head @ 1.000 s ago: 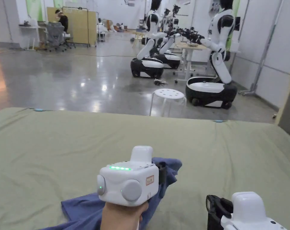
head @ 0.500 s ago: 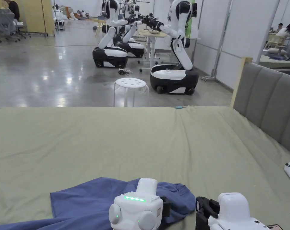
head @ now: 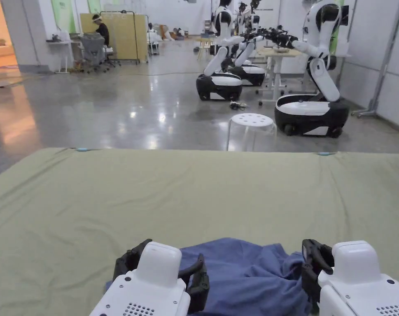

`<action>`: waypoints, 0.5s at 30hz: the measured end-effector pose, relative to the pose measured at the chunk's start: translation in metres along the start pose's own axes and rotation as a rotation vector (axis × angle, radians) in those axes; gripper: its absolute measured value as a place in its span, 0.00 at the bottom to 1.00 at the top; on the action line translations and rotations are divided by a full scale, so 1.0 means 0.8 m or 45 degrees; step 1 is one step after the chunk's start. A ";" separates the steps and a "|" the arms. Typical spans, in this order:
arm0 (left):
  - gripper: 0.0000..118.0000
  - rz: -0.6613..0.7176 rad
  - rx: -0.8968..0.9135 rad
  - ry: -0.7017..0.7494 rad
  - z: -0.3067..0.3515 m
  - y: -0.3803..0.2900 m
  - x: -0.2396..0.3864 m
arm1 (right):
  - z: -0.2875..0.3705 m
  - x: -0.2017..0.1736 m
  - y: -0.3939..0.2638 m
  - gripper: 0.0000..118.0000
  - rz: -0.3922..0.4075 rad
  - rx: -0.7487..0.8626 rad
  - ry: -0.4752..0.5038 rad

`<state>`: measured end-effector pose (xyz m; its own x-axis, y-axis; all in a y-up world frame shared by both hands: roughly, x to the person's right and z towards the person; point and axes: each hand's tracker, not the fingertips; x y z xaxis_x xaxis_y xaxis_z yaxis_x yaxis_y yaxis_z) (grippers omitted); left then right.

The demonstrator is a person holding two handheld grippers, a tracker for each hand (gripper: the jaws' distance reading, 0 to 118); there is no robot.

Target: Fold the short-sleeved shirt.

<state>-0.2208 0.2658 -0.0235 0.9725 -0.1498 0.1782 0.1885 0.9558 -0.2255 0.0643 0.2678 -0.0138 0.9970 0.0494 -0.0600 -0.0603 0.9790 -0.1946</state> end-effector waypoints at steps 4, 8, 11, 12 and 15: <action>0.14 0.017 -0.159 0.065 0.013 -0.030 -0.057 | -0.004 -0.031 -0.002 0.04 -0.047 -0.023 0.079; 0.05 0.138 -0.298 0.040 -0.007 -0.050 -0.099 | -0.008 -0.052 -0.005 0.04 -0.025 -0.059 0.112; 0.05 0.178 -0.433 0.085 -0.052 -0.074 -0.134 | -0.006 -0.054 -0.008 0.04 -0.017 -0.067 0.129; 0.05 0.179 -0.489 0.092 -0.071 -0.084 -0.145 | -0.006 -0.053 -0.008 0.04 -0.004 -0.069 0.131; 0.06 0.235 -0.631 0.103 -0.131 -0.111 -0.173 | -0.010 -0.045 -0.008 0.04 0.038 -0.084 0.106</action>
<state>-0.3580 0.1750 -0.1281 0.9993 -0.0281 0.0226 0.0360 0.7368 -0.6751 0.0282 0.2583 -0.0184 0.9873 0.0593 -0.1474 -0.0959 0.9621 -0.2551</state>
